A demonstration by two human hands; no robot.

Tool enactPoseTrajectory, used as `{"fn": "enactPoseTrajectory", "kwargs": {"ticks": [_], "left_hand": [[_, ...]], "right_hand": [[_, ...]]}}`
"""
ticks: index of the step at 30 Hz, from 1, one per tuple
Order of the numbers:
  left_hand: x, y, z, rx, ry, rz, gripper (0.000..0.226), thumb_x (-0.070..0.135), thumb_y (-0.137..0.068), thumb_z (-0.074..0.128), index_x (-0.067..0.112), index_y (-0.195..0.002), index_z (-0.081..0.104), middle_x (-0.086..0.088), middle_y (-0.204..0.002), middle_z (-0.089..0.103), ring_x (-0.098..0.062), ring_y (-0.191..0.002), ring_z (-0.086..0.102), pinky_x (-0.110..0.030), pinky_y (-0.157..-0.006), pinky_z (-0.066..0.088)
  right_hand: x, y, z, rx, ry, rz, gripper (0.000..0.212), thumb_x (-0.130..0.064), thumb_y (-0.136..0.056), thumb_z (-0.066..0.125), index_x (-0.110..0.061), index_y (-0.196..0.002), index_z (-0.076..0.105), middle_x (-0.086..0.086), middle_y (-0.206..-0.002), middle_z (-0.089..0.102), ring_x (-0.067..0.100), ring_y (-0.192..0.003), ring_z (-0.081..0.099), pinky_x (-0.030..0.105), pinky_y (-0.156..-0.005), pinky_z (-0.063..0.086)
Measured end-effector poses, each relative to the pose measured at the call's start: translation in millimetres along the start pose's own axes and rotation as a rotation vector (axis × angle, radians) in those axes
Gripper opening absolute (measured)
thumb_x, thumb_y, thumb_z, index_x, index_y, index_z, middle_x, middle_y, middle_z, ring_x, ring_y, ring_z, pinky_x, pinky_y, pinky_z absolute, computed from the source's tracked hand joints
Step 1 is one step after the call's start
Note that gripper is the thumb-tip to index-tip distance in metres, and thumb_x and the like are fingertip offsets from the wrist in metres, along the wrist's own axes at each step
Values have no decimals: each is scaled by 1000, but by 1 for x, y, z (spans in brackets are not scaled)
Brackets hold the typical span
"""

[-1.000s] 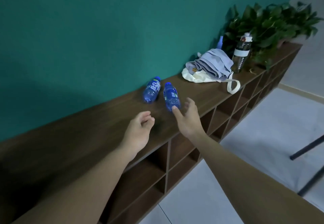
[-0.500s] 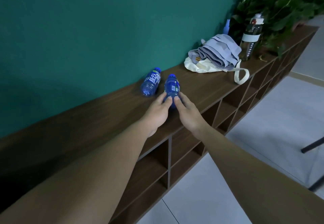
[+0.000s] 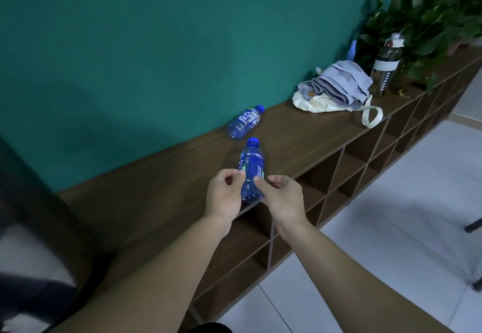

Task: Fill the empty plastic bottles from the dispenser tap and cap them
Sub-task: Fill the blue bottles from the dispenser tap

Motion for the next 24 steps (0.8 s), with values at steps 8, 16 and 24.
{"fn": "enactPoseTrajectory", "kwargs": {"ticks": [8, 16, 24], "left_hand": [[0, 40, -77, -76, 140, -50, 40, 27, -96, 90, 33, -127, 66, 4, -132, 75, -13, -116, 78, -47, -101, 66], [38, 85, -148, -117, 265, -81, 55, 35, -91, 94, 24, -136, 65, -5, -122, 82, -22, -109, 83, -52, -102, 65], [53, 139, -213, -104, 166, -23, 62, 37, -83, 99, 32, -136, 66, 4, -119, 82, -19, -108, 82, -53, -103, 65]], "right_hand": [[-25, 78, 26, -319, -18, -55, 76, -12, -88, 93, -14, -154, 56, 1, -132, 75, 10, -113, 77, 20, -85, 62], [-52, 150, 57, -549, 66, -182, 57, 2, -89, 87, -17, -140, 68, 1, -128, 79, 15, -121, 75, 31, -102, 62], [-127, 207, 88, -541, 122, -437, 28, -37, -107, 72, -27, -133, 75, -13, -124, 79, 1, -122, 70, 41, -115, 55]]}}
Point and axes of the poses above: each hand's wrist, its own y-axis away from the middle knuckle, its own z-axis out of the palm, x = y × z, the point moved 4 cm from there along -y, towards the middle knuckle
